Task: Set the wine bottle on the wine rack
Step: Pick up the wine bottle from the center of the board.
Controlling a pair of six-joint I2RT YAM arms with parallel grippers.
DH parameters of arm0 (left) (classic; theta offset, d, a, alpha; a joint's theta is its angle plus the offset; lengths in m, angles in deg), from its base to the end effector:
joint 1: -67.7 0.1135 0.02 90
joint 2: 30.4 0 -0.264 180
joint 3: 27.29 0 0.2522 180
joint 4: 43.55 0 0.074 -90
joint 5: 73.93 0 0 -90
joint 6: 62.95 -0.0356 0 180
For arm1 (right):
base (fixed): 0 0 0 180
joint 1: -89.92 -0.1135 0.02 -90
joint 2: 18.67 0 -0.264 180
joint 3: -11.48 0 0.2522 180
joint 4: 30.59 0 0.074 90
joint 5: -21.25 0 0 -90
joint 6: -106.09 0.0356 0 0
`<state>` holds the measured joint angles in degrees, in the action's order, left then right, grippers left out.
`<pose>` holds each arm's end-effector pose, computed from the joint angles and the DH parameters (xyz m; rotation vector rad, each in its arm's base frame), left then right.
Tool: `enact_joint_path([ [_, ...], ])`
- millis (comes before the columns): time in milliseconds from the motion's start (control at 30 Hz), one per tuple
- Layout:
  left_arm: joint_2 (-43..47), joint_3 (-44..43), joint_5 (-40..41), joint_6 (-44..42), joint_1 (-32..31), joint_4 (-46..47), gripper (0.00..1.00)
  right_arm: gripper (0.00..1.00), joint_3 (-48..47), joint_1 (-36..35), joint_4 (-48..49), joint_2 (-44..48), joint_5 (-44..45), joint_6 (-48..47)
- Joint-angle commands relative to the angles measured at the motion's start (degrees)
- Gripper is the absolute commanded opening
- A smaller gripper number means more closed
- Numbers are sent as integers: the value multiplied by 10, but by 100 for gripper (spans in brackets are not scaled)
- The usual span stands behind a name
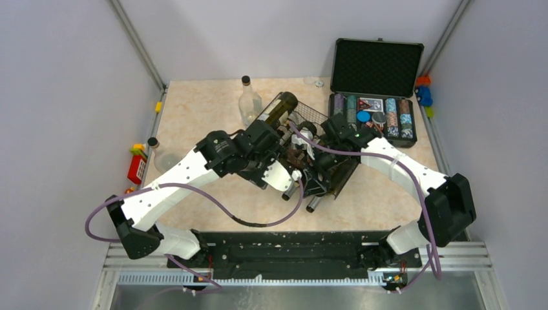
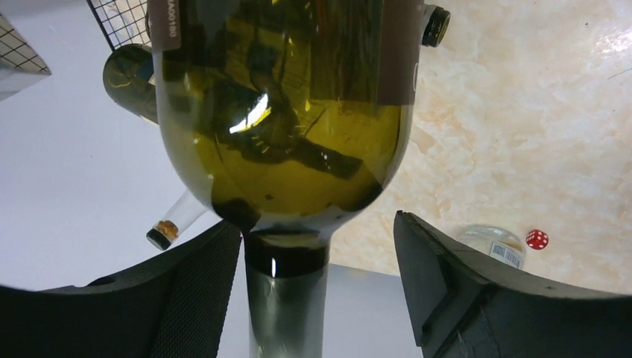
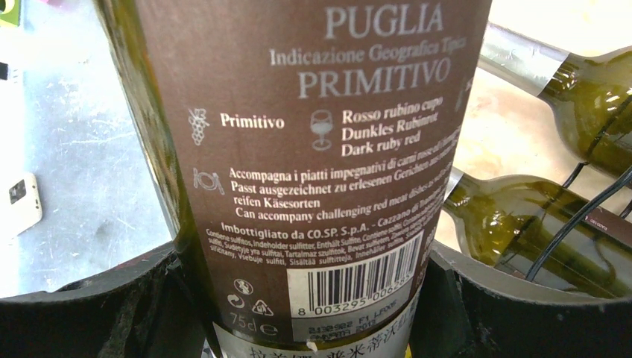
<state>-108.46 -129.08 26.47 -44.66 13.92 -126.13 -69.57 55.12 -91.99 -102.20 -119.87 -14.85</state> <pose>0.1545 -0.2000 0.3800 2.2910 1.2547 0.3482 0.2179 0.1852 0.2784 -1.5710 1.9261 1.2001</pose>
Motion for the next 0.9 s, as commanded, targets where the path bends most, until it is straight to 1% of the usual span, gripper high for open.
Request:
enact_joint_path([
  [0,-6,5,15,-15,-4,33,79,0,-38,-11,21,7,-54,-20],
  [167,-11,5,14,-14,-4,45,76,0,-39,-13,20,3,-54,-22],
  [233,-12,6,15,-13,-4,46,72,0,-40,-13,19,3,-55,-23],
  [333,-14,12,24,-8,-4,47,65,0,-39,-13,17,3,-54,-26],
  [433,-13,19,33,-2,-4,51,62,0,-37,-13,18,4,-54,-29],
  [567,-13,25,40,0,-3,54,55,0,-38,-14,15,4,-56,-32],
  [633,-13,28,42,2,-2,55,48,0,-37,-14,14,5,-56,-33],
  [733,-10,34,48,5,0,57,34,0,-34,-14,15,8,-55,-36],
  [800,-8,38,50,8,1,59,22,0,-31,-14,15,10,-54,-36],
  [867,-3,43,52,12,2,60,5,0,-29,-14,16,12,-51,-35],
])
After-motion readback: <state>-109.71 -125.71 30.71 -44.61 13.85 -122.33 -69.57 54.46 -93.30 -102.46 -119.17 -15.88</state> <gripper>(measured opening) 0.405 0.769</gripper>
